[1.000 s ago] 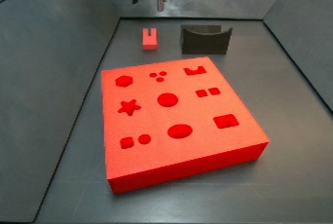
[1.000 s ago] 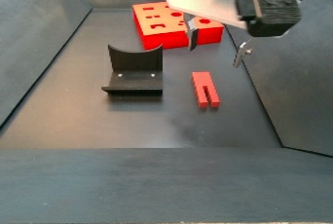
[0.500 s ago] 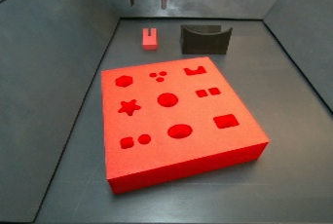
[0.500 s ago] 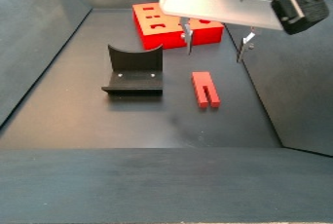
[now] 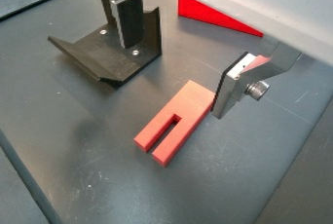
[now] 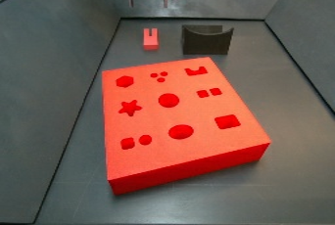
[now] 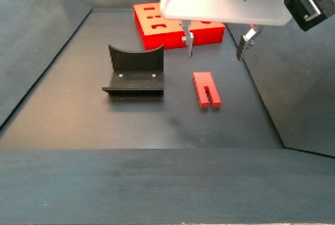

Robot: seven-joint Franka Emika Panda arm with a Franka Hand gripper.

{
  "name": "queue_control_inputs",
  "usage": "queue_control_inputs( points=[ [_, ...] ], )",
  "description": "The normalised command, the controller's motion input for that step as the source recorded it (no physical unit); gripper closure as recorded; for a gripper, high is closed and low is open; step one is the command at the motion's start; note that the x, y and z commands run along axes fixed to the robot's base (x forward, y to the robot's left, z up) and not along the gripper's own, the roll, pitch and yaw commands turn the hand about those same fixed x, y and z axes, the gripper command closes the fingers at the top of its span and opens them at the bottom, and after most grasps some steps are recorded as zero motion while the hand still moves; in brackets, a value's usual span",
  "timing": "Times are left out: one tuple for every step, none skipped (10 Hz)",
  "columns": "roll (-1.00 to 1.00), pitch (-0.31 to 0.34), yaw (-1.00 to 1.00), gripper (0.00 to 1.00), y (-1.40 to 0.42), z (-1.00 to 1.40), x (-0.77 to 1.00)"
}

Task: Pick up the double-square object. Move up. Rotate the double-square object. Place the double-square object on the fixture. Regrasp the double-square object. Move to above the board. Insert the double-square object.
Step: Rotate the double-square object.

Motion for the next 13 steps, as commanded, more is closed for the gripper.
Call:
queue_control_inputs(
  points=[
    [0.0, -0.001, -0.04, 0.0, 0.0, -1.0, 0.0],
    [0.0, -0.026, -0.04, 0.0, 0.0, -1.0, 0.02],
    [-0.01, -0.028, -0.03, 0.0, 0.0, -1.0, 0.02],
    [-0.02, -0.03, -0.02, 0.0, 0.01, -1.0, 0.03],
    [-0.02, -0.031, -0.01, 0.0, 0.01, -1.0, 0.03],
    [-0.03, -0.029, 0.0, 0.0, 0.01, -1.0, 0.05],
    [-0.04, -0.032, 0.0, 0.0, 0.01, -0.87, 0.05],
    [-0.05, -0.037, 0.01, 0.0, 0.01, -0.75, 0.05],
    [-0.06, -0.04, 0.01, 0.0, 0.01, -0.68, 0.04],
    [-0.06, -0.05, 0.02, 0.0, 0.0, -0.49, 0.04],
    [-0.07, -0.053, 0.02, 0.0, 0.0, -0.38, 0.04],
    [-0.08, -0.054, 0.03, 0.0, 0.0, -0.28, 0.04],
    [-0.08, -0.055, 0.03, 0.0, 0.0, -0.18, 0.04]
  ],
)
